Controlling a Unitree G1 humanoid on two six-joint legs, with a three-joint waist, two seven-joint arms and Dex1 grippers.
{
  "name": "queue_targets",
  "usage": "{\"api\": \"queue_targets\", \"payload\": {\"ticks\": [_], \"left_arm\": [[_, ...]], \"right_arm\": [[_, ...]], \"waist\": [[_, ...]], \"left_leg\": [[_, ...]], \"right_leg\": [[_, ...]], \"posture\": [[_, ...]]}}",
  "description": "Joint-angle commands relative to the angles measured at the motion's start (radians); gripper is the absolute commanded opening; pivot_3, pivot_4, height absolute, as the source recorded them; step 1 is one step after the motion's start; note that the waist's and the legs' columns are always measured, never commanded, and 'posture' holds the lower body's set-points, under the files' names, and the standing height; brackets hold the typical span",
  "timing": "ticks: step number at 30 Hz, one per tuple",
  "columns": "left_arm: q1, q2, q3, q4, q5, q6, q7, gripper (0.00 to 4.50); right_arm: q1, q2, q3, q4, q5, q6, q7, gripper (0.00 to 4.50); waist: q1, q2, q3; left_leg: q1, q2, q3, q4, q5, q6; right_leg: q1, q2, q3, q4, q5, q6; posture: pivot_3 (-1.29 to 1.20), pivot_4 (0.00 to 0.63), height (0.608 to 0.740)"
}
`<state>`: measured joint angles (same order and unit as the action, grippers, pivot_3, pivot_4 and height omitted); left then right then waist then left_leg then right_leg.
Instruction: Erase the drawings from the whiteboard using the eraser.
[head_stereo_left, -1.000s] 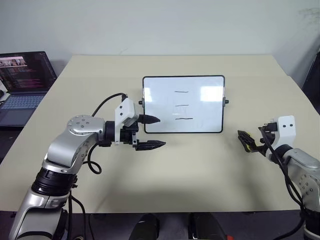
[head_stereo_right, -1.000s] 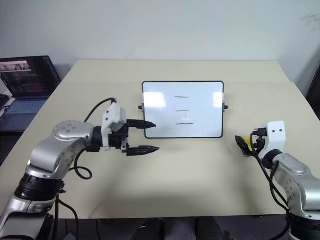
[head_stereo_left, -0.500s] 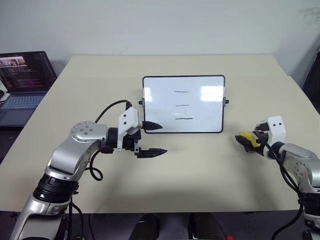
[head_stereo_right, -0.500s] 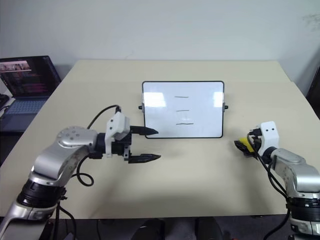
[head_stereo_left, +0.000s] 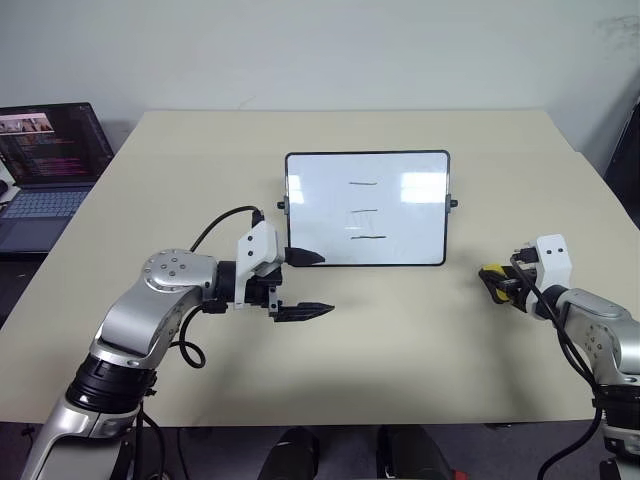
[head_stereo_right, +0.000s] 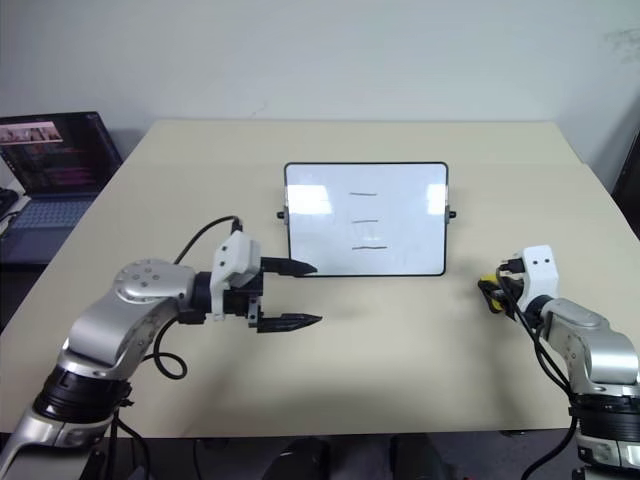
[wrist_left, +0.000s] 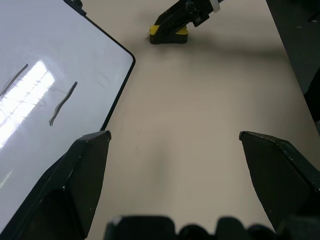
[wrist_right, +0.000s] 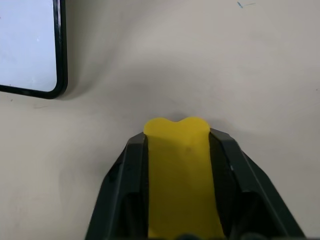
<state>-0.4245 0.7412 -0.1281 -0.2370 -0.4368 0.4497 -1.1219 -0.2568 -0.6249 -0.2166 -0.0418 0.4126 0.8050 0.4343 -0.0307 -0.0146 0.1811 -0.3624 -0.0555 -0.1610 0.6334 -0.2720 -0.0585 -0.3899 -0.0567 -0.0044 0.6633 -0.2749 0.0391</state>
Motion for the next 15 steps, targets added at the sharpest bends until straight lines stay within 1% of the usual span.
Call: {"api": "queue_targets", "payload": {"ticks": [1, 4, 7, 9, 11, 14, 15], "left_arm": [[0.000, -0.001, 0.027, -0.005, 0.006, -0.015, 0.012, 4.50], [-0.009, -0.025, 0.059, 0.018, 0.030, -0.011, 0.098, 4.50], [-0.021, -0.052, 0.095, 0.051, 0.078, 0.007, 0.225, 4.50], [-0.012, -0.060, 0.116, 0.035, 0.081, 0.042, 0.280, 4.50], [-0.003, -0.061, 0.127, 0.016, 0.082, 0.063, 0.310, 4.50], [-0.016, -0.065, 0.138, 0.019, 0.092, 0.091, 0.355, 4.50], [-0.032, -0.066, 0.141, 0.030, 0.096, 0.100, 0.371, 4.50]], "right_arm": [[-0.005, 0.003, -0.041, -0.013, 0.011, 0.007, -0.003, 1.28], [-0.002, 0.013, -0.051, -0.054, 0.028, 0.016, -0.004, 1.28], [0.018, 0.013, -0.024, -0.162, 0.011, 0.001, -0.009, 1.28], [0.012, 0.045, 0.051, -0.307, -0.024, -0.011, -0.056, 1.28], [0.001, 0.069, 0.111, -0.397, -0.057, -0.016, -0.091, 1.28], [-0.081, 0.131, 0.221, -0.452, -0.115, -0.017, -0.145, 1.28], [-0.149, 0.163, 0.296, -0.439, -0.149, -0.028, -0.148, 1.28]], "waist": [[0.000, 0.000, 0.000], [0.000, 0.000, 0.000], [0.000, 0.000, 0.000], [-0.003, 0.000, 0.000], [-0.005, 0.000, 0.000], [-0.003, 0.000, 0.000], [-0.003, 0.000, 0.000]], "left_leg": [[0.000, 0.000, 0.000, 0.000, 0.000, 0.000], [0.000, 0.000, 0.000, 0.000, 0.000, 0.000], [0.000, 0.000, 0.000, 0.000, 0.000, 0.000], [0.000, 0.000, 0.000, 0.000, 0.000, 0.000], [0.000, 0.001, 0.000, 0.000, 0.000, 0.000], [0.000, 0.001, 0.000, 0.001, 0.000, -0.001], [0.000, 0.000, 0.000, 0.001, 0.000, -0.001]], "right_leg": [[0.000, 0.000, 0.000, 0.000, 0.000, 0.000], [0.000, 0.000, 0.000, 0.000, 0.000, 0.000], [0.000, 0.000, 0.000, 0.000, 0.000, 0.000], [0.000, 0.000, 0.000, 0.001, 0.000, 0.000], [-0.001, 0.000, 0.001, 0.001, 0.000, 0.000], [-0.001, 0.001, 0.001, 0.001, 0.000, 0.000], [-0.001, 0.000, 0.001, 0.001, 0.000, 0.000]], "posture": [[0.00, 0.150, 0.740], [0.00, 0.150, 0.740], [0.00, 0.150, 0.740], [0.00, 0.150, 0.740], [0.00, 0.150, 0.740], [0.00, 0.150, 0.740], [0.00, 0.150, 0.740]]}}
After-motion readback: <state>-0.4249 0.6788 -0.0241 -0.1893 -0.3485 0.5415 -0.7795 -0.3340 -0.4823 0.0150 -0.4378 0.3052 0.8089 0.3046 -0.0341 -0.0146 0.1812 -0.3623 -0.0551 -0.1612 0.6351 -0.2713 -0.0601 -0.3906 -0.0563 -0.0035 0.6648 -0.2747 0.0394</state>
